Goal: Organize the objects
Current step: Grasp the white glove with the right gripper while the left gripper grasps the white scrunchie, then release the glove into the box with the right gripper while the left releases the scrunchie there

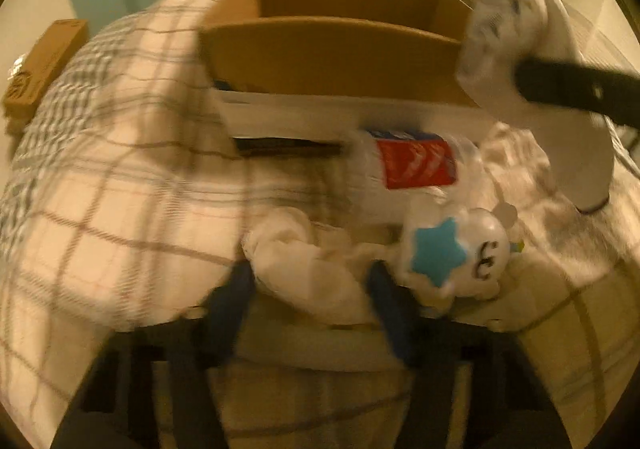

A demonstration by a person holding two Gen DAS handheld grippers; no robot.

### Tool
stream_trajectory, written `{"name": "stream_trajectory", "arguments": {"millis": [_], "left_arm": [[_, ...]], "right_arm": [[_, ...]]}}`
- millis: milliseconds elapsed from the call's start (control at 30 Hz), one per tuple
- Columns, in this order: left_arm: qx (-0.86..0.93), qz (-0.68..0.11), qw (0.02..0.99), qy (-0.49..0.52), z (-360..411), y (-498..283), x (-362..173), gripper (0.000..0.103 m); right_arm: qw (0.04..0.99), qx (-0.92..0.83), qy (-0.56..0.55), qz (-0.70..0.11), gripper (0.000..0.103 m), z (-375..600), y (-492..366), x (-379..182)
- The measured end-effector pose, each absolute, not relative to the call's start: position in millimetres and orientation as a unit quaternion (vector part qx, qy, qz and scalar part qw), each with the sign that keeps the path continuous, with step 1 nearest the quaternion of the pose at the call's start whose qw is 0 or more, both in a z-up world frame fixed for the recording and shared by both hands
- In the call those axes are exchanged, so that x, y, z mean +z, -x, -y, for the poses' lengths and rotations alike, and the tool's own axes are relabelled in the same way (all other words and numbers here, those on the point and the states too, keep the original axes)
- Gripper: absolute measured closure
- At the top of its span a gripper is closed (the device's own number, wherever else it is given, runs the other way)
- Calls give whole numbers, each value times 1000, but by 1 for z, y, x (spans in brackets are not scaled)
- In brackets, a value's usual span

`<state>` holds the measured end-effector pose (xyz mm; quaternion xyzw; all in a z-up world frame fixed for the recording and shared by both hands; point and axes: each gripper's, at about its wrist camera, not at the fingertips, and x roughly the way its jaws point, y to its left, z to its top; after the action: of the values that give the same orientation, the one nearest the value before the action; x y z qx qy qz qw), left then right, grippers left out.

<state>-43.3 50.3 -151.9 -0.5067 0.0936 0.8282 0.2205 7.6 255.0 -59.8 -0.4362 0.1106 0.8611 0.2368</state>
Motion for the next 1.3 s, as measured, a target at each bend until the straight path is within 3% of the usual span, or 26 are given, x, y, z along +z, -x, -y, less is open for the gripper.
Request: {"name": "stream_trajectory", "arguments": {"millis": [33, 67, 167, 467, 867, 1033, 1300], "left_arm": [[826, -92, 230, 506, -52, 42, -151, 72], [826, -91, 236, 504, -53, 41, -150, 79], [836, -88, 227, 491, -51, 38, -140, 86], [877, -54, 219, 424, -37, 47, -69, 88], [911, -66, 218, 344, -59, 127, 14, 88], [909, -74, 224, 342, -76, 152, 8, 88], [895, -82, 232, 371, -91, 174, -36, 88]], "right_arm": [[238, 861, 436, -109, 43, -254, -8, -60], [239, 861, 436, -106, 43, -254, -8, -60], [243, 865, 428, -101, 43, -250, -10, -53], [256, 883, 385, -78, 43, -243, -17, -15], [286, 906, 312, -12, 44, -260, 8, 84], [290, 904, 313, 1, 46, -274, 35, 82], [280, 888, 365, -28, 50, -307, 65, 23]]}}
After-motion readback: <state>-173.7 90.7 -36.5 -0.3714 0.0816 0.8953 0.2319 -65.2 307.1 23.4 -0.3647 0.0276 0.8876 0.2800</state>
